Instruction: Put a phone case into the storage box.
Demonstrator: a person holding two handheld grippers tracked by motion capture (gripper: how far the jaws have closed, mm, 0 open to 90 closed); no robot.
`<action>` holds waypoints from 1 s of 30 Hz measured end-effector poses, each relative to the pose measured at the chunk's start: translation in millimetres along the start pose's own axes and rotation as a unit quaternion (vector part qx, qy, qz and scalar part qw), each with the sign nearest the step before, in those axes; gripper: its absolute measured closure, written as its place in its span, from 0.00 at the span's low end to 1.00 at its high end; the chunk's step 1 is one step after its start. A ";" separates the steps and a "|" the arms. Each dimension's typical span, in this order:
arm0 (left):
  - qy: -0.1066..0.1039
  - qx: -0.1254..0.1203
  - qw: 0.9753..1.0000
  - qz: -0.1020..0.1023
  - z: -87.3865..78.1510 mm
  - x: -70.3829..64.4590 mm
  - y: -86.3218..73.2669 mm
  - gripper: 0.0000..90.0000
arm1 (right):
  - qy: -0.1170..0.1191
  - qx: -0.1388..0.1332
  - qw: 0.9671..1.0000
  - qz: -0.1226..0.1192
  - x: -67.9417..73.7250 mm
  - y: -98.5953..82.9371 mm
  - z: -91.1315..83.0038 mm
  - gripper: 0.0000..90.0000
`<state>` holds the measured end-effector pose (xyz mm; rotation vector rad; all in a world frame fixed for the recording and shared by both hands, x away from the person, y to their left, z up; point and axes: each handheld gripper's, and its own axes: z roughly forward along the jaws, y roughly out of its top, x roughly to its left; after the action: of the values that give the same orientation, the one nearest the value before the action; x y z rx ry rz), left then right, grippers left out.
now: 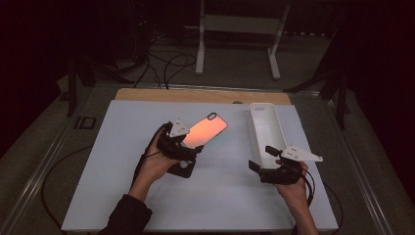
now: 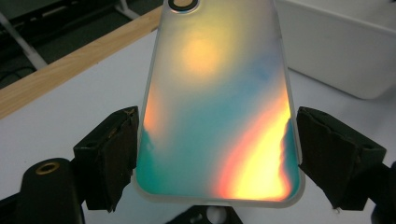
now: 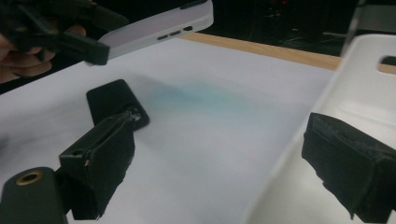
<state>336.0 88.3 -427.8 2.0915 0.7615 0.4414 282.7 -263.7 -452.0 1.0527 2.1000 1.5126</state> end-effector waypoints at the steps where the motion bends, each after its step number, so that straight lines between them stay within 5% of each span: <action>1: 0.001 -0.003 1.000 0.003 -3.1 -1.7 -1.0 0.19 | 0.004 0.003 1.000 -0.001 1.1 3.1 3.0 0.11; 11: 0.006 -0.026 1.000 0.006 -21.9 -15.1 -12.7 0.19 | 0.041 0.022 0.999 -0.011 14.9 29.5 29.2 0.11; 21: -0.002 -0.038 0.999 0.023 -23.8 -30.2 -17.9 0.19 | 0.103 0.039 0.994 0.026 26.3 43.7 58.5 0.11; 30: -0.024 -0.047 0.998 0.025 -17.8 -37.9 -21.3 0.19 | 0.132 0.058 0.988 0.059 34.7 49.2 72.6 0.19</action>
<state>290.0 83.8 -436.2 2.0294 0.6502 0.4450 324.9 -182.6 -429.0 1.0851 2.3673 1.6850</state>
